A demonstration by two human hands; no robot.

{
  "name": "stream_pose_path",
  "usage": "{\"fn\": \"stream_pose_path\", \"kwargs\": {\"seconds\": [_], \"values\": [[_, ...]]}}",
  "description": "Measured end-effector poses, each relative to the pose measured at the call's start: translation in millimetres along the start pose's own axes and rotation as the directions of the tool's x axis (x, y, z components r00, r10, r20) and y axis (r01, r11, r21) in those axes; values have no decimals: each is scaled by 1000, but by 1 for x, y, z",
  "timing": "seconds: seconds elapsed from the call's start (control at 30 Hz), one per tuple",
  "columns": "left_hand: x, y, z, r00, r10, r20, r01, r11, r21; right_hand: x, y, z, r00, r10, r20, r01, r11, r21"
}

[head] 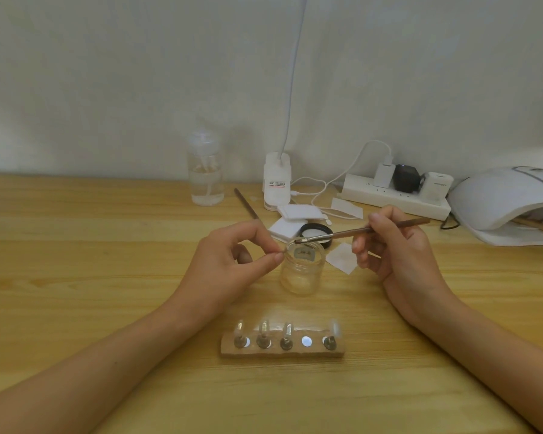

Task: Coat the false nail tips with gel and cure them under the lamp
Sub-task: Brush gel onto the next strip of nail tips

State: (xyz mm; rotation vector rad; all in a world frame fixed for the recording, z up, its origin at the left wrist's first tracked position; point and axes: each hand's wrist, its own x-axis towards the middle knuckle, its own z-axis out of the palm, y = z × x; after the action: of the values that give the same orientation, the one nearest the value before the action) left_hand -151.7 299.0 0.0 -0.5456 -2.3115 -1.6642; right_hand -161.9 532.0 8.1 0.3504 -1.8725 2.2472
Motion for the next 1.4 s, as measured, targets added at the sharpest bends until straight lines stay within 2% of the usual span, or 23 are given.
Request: {"fn": "stream_pose_path", "kwargs": {"seconds": [0.1, 0.23, 0.37, 0.53, 0.63, 0.77, 0.9, 1.07, 1.17, 1.33, 1.4], "values": [[1, -2, 0, 1000, -14, 4, 14, 1000, -14, -1, -1, 2, 998, -11, 55, 11, 1000, 2], [0, -3, -1, 999, -39, 11, 40, 999, -15, 1, 1, 0, 1000, 8, -16, -8, 1000, -7], [1, -3, -2, 998, -63, 11, 64, 997, -42, 0, 0, 2, 998, 1, 62, -1, 1000, 0], [1, -2, -2, 997, -74, 4, 74, 996, -45, 0, 1, -1, 1000, 18, -4, -18, 1000, 10], [1, -1, -2, 997, -72, 10, 72, 995, -62, 0, -1, 1, 998, 2, 60, -3, 1000, 8], [1, -2, -2, 998, -67, 8, 68, 996, -50, 0, 0, -1, 1000, 20, 0, -20, 1000, 1], [1, -4, -2, 999, -54, 5, 54, 998, -44, -1, -1, 1, 997, -5, 72, 4, 1000, 11], [0, -4, -1, 1000, -17, -4, 17, 1000, -19, 0, 0, -1, 1000, 11, 1, -11, 1000, 17], [0, -3, -1, 1000, -11, 4, 11, 1000, -8, -1, -2, 2, 998, 11, 61, -12, 1000, 18], [0, -1, -1, 1000, 2, 20, -2, 1000, 9, 0, 0, 0, 1000, 28, 4, -28, 1000, 13], [0, 0, -2, 1000, 1, 21, -1, 1000, 4, 0, -1, 1, 999, 10, 39, -11, 999, 33]]}}
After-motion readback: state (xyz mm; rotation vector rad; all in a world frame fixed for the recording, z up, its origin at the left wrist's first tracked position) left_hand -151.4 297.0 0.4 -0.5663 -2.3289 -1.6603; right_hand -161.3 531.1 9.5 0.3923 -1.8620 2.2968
